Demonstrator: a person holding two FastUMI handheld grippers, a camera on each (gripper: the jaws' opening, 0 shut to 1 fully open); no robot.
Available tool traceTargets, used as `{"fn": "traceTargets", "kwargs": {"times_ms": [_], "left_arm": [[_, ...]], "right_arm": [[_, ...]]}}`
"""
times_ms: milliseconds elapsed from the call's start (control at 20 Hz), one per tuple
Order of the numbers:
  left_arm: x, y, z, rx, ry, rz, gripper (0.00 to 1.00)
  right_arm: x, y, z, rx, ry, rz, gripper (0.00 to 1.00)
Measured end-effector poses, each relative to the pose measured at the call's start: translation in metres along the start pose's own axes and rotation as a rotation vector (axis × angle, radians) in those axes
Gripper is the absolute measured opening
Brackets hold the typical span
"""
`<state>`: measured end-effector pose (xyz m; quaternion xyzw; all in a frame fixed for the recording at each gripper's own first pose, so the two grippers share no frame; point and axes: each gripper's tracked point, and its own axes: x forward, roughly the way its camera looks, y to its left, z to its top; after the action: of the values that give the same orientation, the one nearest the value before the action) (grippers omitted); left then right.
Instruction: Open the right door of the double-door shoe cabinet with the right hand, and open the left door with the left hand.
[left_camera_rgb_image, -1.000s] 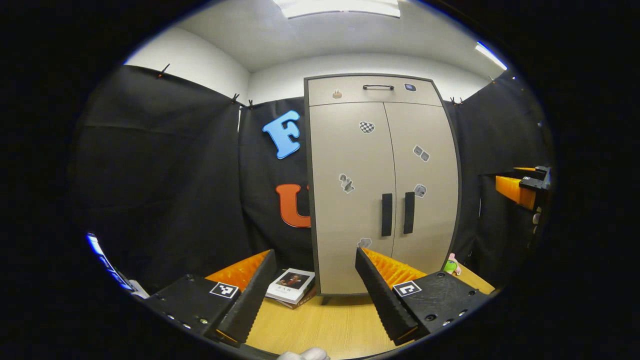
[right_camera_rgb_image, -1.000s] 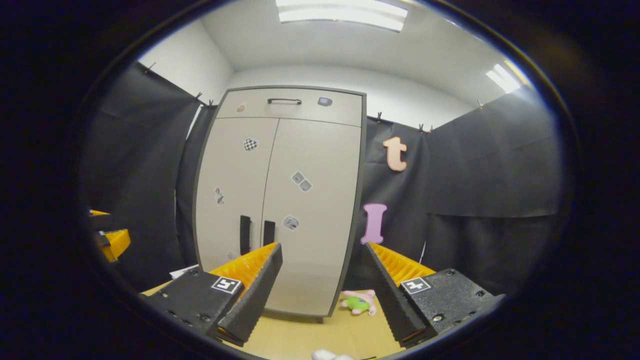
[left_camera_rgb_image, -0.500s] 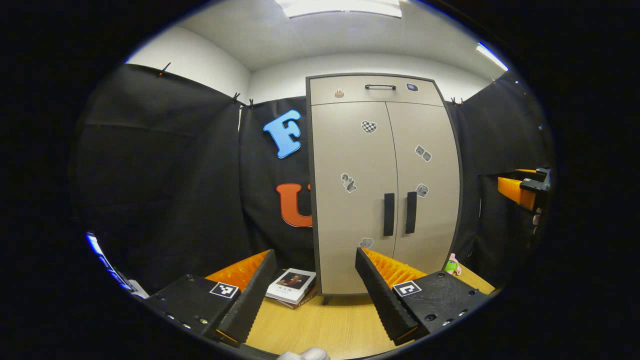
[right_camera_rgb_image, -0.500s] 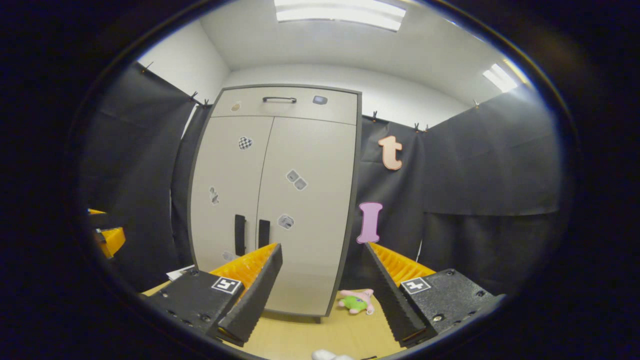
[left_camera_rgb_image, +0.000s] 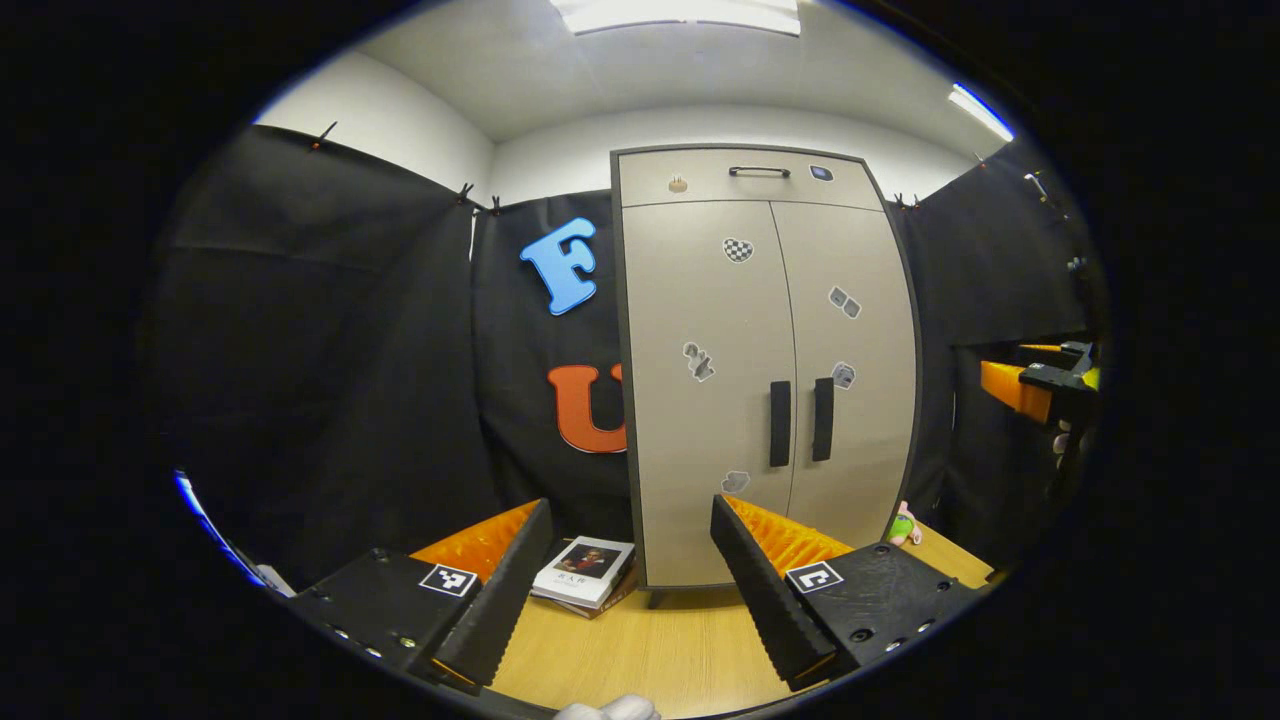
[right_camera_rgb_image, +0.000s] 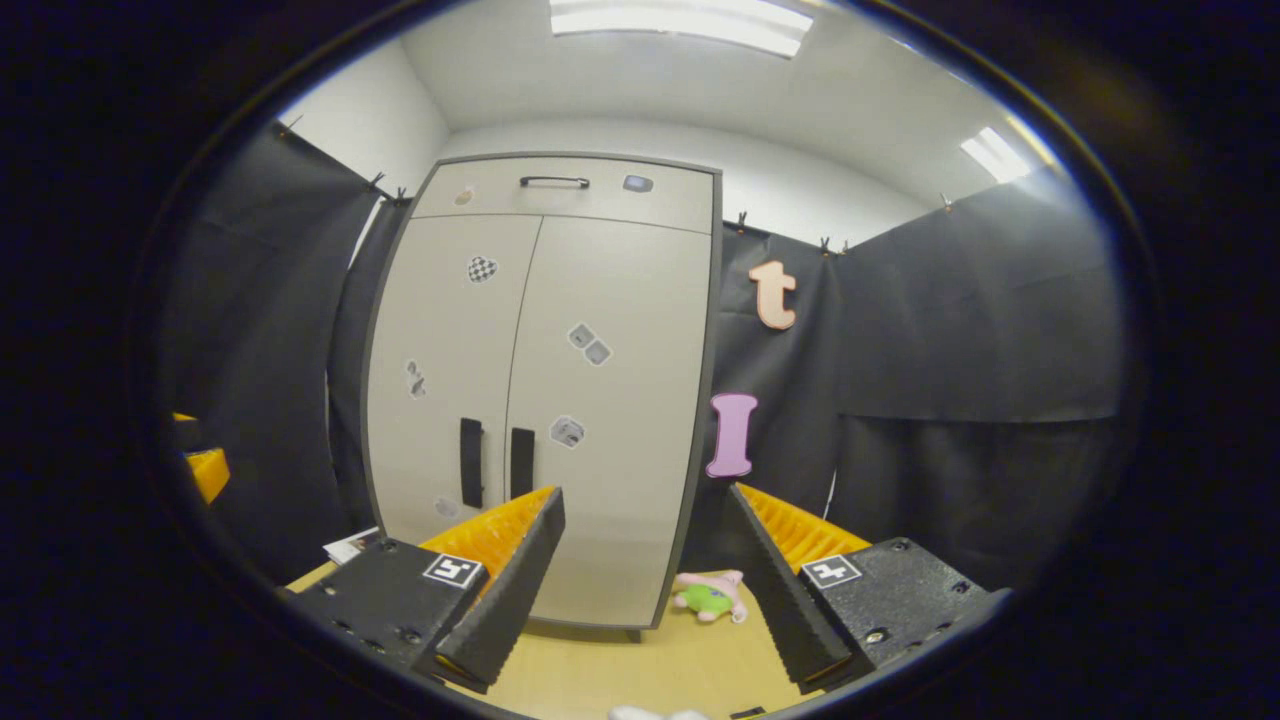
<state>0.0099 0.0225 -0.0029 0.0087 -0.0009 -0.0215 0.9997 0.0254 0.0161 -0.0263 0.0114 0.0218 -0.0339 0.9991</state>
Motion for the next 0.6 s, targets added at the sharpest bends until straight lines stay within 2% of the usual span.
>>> {"fn": "traceTargets", "kwargs": {"times_ms": [250,600], "left_arm": [[-0.003,0.008,0.0,0.007,0.003,0.017,0.96],[-0.006,0.022,-0.005,0.014,0.026,0.103,0.96]], "right_arm": [[0.049,0.04,-0.019,0.04,0.02,0.026,1.0],[0.152,0.108,-0.051,0.071,0.08,0.084,0.96]]}}
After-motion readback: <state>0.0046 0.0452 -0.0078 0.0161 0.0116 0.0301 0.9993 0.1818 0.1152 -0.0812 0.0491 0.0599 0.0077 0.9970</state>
